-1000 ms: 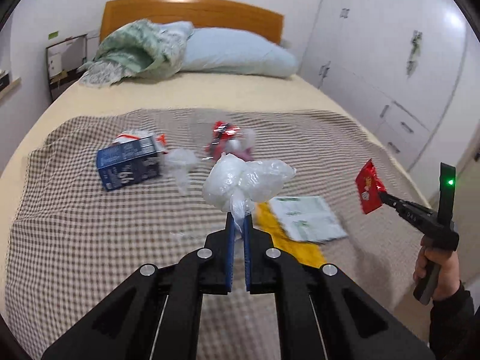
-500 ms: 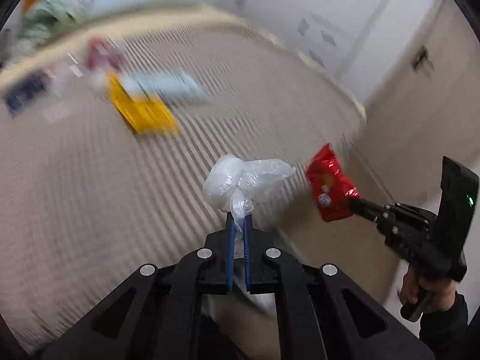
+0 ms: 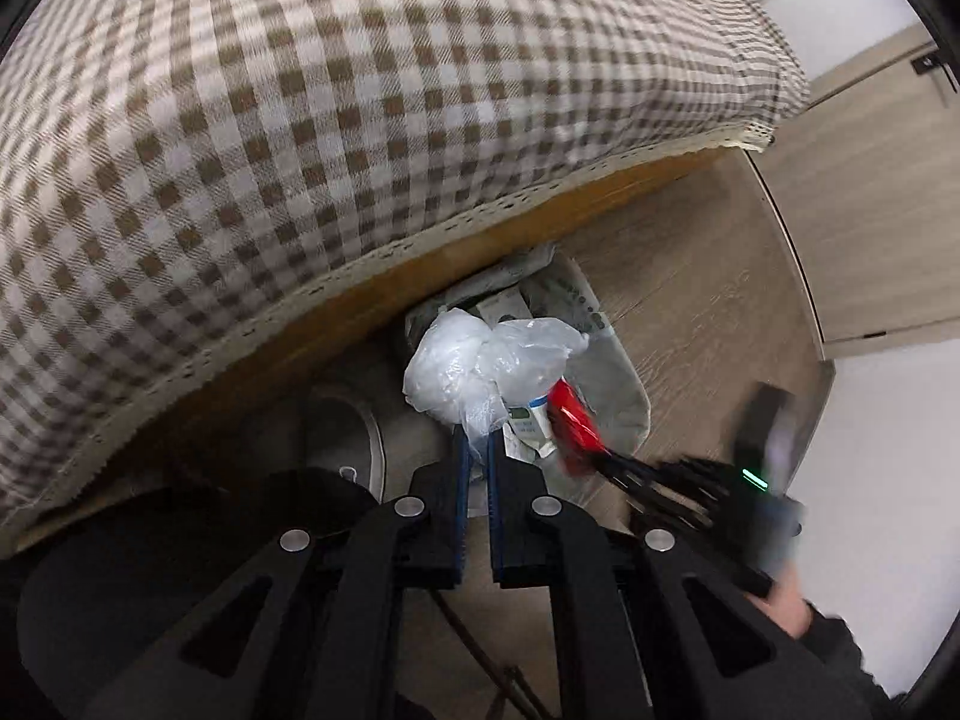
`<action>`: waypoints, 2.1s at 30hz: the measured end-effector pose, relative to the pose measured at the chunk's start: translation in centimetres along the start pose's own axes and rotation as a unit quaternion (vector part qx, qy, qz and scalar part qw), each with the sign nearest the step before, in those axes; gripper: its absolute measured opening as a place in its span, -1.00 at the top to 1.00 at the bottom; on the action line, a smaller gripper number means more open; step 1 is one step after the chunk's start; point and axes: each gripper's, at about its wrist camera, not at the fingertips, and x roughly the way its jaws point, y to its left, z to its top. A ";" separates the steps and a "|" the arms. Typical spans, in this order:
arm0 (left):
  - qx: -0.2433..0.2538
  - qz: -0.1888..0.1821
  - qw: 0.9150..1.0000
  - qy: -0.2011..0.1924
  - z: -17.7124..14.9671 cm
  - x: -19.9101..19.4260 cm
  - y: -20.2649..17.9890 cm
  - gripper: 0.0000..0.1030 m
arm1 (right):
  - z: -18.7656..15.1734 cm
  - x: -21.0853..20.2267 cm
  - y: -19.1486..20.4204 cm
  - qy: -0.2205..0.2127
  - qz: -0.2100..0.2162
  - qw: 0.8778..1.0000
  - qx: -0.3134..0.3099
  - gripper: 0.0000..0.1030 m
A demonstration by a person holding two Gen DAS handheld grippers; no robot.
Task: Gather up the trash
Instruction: 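Carry both items over the wastebasket and open both grippers to drop them, then raise both open tools back over the bed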
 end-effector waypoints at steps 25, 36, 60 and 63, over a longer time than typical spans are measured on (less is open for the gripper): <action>0.042 0.106 0.984 0.135 4.3 19.7 -4.4 0.00 | -4.8 -1.6 -8.6 -0.024 -0.024 0.989 0.144 -0.25; -0.007 0.069 0.991 0.116 3.4 14.7 -2.1 -0.19 | -4.5 -2.7 -5.7 -0.028 -0.033 0.989 0.141 -0.25; 0.035 0.021 0.959 -0.279 -2.0 -17.3 5.2 -0.27 | 2.3 -20.7 8.0 -0.222 -0.111 0.968 0.047 -0.25; -0.015 0.039 0.948 -0.314 -1.6 -20.0 10.2 -0.27 | 5.8 -22.0 12.4 -0.254 -0.094 0.963 0.006 -0.25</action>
